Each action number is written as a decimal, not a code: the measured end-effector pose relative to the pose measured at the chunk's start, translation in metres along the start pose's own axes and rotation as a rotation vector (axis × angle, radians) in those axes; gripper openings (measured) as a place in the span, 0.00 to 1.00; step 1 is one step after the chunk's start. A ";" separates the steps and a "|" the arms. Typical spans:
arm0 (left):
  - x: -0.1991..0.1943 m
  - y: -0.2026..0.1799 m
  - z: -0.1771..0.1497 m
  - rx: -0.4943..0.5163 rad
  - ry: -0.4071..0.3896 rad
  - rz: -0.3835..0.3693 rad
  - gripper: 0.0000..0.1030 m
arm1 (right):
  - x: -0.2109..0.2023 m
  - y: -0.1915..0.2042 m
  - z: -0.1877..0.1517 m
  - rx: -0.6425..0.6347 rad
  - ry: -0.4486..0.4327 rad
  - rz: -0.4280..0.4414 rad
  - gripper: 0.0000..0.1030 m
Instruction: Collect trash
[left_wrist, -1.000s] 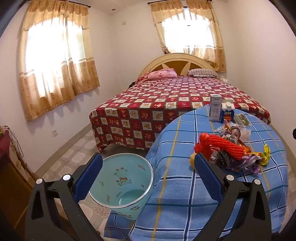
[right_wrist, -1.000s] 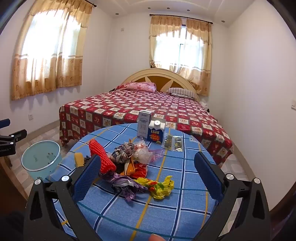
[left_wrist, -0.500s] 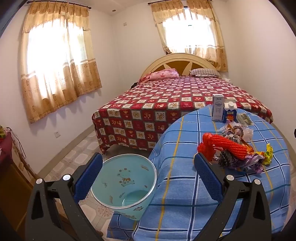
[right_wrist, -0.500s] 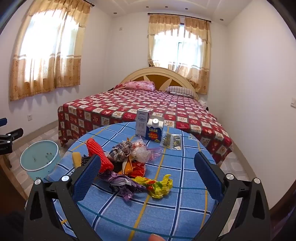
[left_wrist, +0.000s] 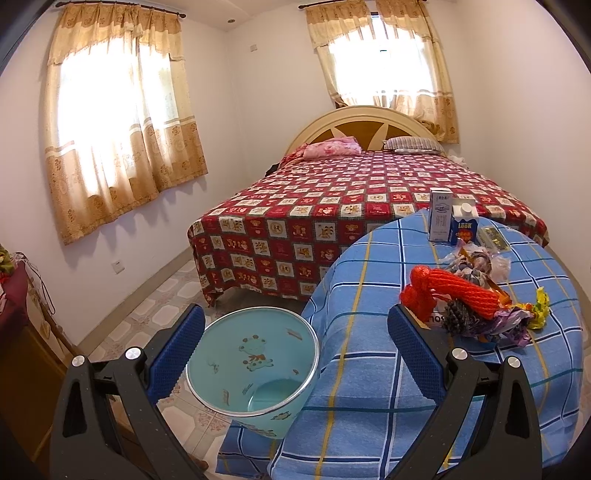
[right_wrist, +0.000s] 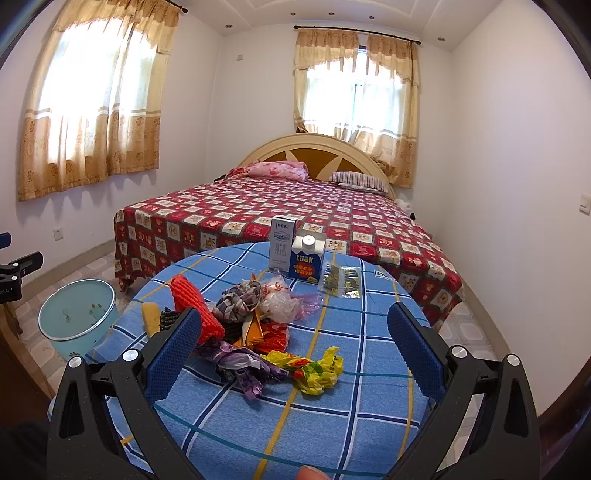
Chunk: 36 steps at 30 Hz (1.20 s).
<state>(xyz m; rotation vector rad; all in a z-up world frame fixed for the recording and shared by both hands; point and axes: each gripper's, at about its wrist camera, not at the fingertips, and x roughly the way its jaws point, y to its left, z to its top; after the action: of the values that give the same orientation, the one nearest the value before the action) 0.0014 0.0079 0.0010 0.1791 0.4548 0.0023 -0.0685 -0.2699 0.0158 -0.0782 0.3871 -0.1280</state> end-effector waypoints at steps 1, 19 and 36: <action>0.000 0.000 0.000 0.001 0.002 0.000 0.94 | 0.001 0.000 -0.001 0.000 0.000 -0.001 0.95; 0.002 0.004 -0.001 -0.003 0.008 0.003 0.94 | 0.002 0.000 -0.003 -0.002 0.003 0.001 0.95; 0.003 0.006 -0.001 -0.003 0.009 0.014 0.94 | 0.005 0.003 -0.007 -0.008 0.007 0.000 0.95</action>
<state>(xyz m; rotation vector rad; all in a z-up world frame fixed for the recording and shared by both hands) 0.0043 0.0144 0.0001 0.1796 0.4623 0.0170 -0.0657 -0.2679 0.0073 -0.0852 0.3945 -0.1268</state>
